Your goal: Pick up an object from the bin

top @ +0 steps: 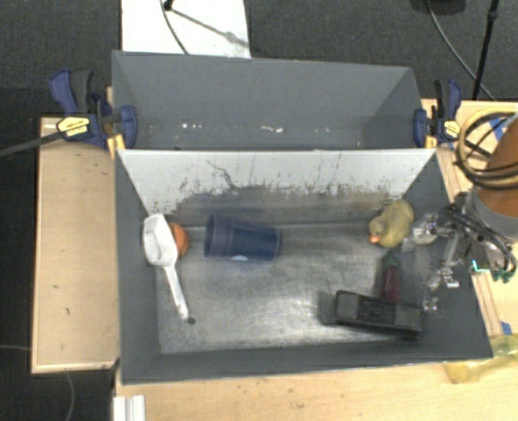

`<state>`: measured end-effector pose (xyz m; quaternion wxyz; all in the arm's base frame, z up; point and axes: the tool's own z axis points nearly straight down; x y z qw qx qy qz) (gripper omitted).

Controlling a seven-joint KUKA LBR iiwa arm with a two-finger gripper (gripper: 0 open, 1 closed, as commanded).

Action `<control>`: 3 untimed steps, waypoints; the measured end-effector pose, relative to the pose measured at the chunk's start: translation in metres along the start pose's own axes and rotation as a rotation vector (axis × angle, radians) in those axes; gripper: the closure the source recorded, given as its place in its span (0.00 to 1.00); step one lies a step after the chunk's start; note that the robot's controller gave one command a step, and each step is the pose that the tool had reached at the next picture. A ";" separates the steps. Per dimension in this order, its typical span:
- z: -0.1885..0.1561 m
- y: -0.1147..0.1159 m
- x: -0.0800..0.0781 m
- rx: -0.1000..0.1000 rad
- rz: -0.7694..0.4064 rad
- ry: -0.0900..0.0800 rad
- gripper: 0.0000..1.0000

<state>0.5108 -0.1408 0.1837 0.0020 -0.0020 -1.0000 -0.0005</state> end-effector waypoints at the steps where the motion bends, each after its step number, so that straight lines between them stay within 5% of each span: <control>1: -0.003 0.001 -0.002 0.002 -0.005 -0.007 0.00; 2: 0.110 -0.002 0.001 0.008 -0.418 -0.021 1.00; 3: 0.110 -0.002 0.000 0.009 -0.420 -0.021 1.00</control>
Offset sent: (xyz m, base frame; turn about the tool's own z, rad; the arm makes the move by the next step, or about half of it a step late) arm -0.0059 -0.0011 -0.1137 -0.4201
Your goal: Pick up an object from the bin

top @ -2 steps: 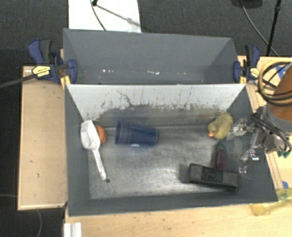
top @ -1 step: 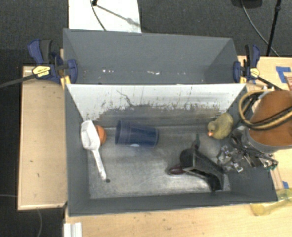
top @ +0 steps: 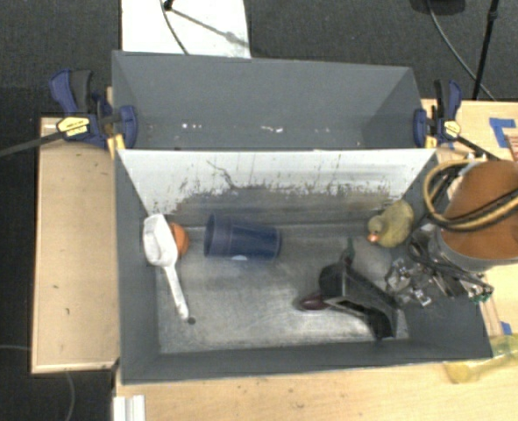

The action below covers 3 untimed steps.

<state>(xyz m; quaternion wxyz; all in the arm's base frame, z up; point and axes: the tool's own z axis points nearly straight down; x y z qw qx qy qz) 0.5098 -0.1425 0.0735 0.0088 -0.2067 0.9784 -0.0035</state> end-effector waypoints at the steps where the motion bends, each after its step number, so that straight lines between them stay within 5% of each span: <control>1: -0.051 0.004 0.000 -0.011 -0.007 0.016 1.00; 2: -0.099 0.004 -0.002 -0.009 -0.007 0.012 1.00; 3: -0.077 0.007 0.032 -0.009 0.118 0.015 0.00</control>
Offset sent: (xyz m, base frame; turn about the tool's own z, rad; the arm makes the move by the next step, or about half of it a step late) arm -0.0053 0.0084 0.0514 -0.0375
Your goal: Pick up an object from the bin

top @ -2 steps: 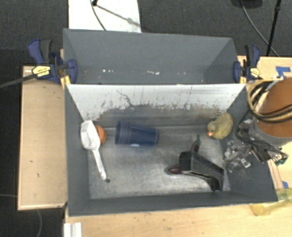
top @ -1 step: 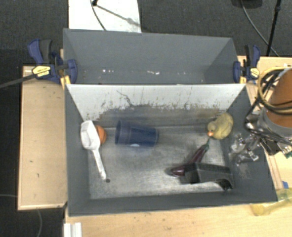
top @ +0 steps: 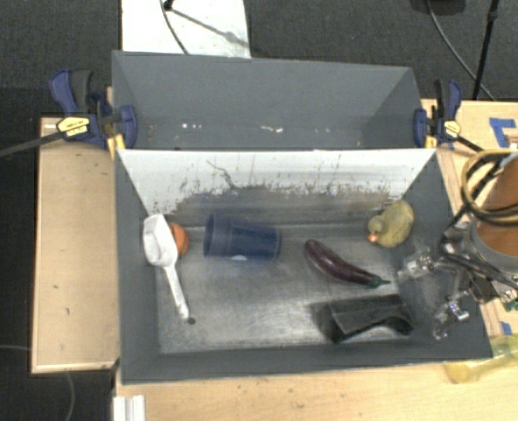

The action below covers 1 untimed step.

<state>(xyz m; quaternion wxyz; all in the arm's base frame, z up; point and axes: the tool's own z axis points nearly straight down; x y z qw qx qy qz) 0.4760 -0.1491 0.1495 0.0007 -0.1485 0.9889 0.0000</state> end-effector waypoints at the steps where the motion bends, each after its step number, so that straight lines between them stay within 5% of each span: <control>1: -0.001 0.000 -0.001 0.001 -0.003 -0.002 0.00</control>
Offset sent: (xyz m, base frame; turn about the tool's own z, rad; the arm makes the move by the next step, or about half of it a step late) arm 0.0160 0.0395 -0.0795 0.1273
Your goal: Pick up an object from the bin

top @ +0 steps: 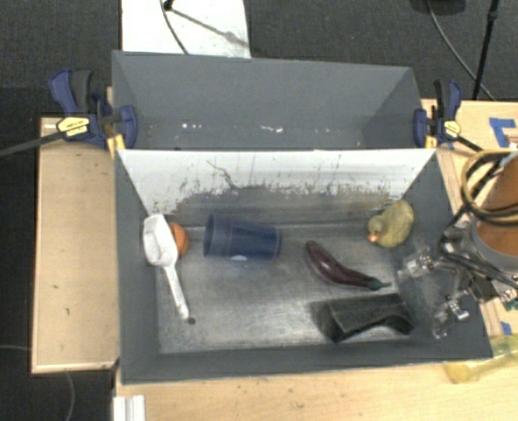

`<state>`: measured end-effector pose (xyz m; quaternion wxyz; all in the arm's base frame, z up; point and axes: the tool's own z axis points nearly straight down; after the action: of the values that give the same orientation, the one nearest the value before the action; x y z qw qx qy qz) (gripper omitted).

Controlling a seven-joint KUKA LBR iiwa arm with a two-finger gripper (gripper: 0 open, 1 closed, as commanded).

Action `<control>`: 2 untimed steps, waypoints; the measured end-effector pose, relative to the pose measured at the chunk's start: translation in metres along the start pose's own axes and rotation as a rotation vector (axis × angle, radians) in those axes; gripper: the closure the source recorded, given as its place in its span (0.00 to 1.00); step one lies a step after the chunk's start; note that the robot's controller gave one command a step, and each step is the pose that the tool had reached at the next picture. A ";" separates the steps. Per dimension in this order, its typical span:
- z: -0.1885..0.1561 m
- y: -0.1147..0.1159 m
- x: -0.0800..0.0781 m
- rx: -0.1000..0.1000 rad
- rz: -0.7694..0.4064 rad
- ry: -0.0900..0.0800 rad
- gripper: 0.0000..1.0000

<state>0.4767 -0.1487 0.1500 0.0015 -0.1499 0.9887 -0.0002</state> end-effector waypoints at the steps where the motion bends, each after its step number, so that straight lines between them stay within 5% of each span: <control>1: 0.077 0.032 -0.028 0.001 0.127 0.000 1.00; 2: 0.077 0.032 -0.028 0.001 0.126 0.000 1.00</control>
Offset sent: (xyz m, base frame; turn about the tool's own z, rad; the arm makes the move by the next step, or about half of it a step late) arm 0.0000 0.0000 0.0000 0.0000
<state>0.4939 -0.1104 0.0731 0.0018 -0.0876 0.9962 -0.0008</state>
